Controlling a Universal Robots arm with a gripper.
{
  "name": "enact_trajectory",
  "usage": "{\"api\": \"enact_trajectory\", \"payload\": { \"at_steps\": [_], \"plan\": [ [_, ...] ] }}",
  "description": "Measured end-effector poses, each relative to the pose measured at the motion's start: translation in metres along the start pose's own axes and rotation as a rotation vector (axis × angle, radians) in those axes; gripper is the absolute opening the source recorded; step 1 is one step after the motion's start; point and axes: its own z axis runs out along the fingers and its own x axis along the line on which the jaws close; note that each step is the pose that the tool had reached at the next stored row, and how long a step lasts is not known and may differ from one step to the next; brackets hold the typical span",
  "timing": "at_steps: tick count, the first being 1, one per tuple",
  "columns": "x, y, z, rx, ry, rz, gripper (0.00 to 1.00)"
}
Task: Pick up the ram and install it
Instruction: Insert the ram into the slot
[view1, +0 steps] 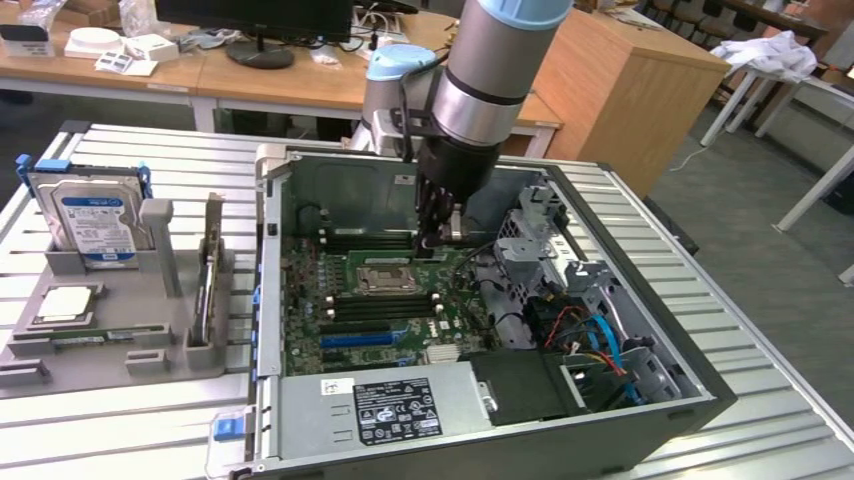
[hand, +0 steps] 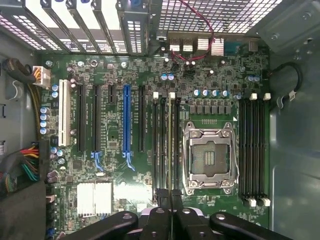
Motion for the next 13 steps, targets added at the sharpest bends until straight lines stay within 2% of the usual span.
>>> {"api": "enact_trajectory", "payload": {
  "at_steps": [13],
  "plan": [
    [0.001,0.0026,0.0145,0.0000,0.0002,0.002,0.12]
  ]
}}
